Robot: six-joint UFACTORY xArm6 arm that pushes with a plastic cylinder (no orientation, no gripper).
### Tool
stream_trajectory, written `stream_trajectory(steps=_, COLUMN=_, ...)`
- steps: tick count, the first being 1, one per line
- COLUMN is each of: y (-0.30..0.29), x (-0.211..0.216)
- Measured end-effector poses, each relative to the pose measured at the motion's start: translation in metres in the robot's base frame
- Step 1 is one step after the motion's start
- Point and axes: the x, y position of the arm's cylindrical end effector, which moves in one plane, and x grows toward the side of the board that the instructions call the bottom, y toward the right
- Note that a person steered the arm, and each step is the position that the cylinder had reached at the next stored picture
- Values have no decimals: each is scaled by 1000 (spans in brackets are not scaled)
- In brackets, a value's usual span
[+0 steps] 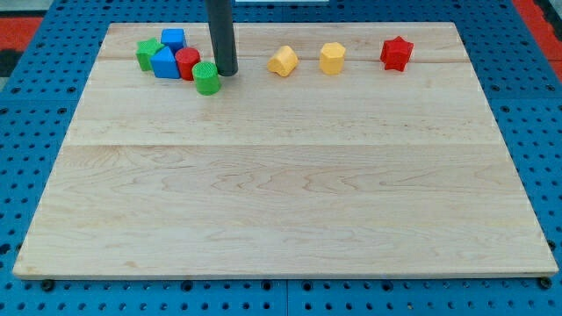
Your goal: Move the green circle close to the right of the red circle
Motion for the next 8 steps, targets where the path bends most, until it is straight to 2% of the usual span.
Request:
stream_trajectory(steps=1, y=53, x=16)
stream_trajectory(steps=2, y=18, x=26)
stream_trajectory(steps=3, y=14, x=27)
stream_trajectory(steps=4, y=20, x=51)
stream_trajectory(steps=5, y=-24, x=55)
stream_trajectory(steps=6, y=-47, x=51)
stream_trajectory(steps=8, y=-39, x=17)
